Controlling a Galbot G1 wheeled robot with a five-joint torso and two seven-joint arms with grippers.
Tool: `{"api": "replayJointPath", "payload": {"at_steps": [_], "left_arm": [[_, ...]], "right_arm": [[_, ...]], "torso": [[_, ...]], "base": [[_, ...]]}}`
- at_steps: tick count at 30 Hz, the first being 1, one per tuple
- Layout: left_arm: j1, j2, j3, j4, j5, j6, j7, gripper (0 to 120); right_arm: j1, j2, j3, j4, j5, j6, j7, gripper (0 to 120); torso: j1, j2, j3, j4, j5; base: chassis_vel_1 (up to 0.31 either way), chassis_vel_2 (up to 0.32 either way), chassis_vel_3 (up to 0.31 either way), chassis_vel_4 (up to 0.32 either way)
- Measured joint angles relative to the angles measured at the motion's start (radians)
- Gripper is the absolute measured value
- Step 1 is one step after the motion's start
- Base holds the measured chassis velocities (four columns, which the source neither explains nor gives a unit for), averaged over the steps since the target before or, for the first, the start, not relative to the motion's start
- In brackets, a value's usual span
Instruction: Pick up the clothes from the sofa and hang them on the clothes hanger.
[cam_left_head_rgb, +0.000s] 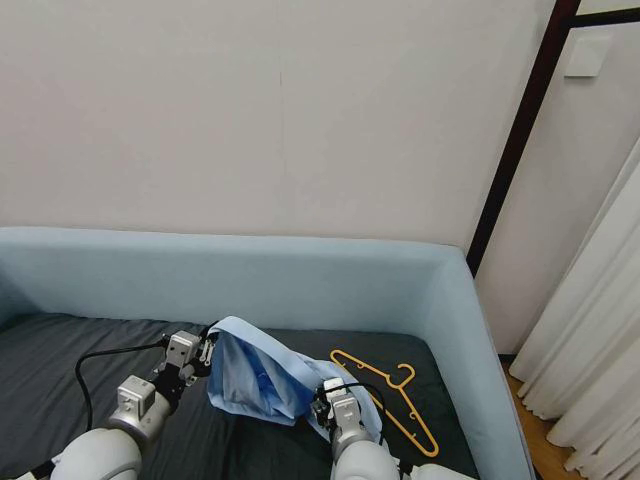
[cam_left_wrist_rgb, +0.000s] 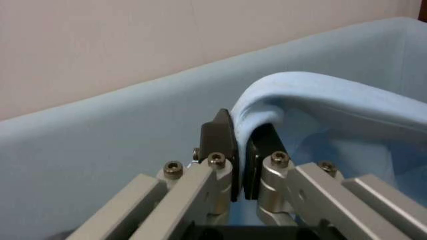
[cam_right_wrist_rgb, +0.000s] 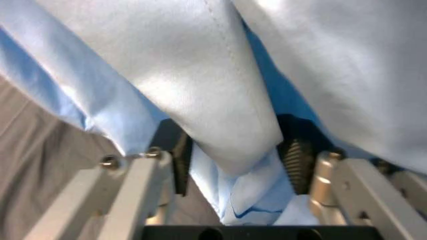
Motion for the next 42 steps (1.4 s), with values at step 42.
{"api": "replayJointPath", "payload": {"at_steps": [42], "left_arm": [[-0.267, 0.070, 0.021, 0.013, -0.102, 0.118, -0.031, 0]], "right_arm": [[0.382, -0.317, 0.368, 0.161, 0.367, -0.101, -0.895, 0]], "torso": [[0.000, 0.000, 0.000, 0.0001, -0.0001]], "base": [[0.000, 0.000, 0.000, 0.000]]}}
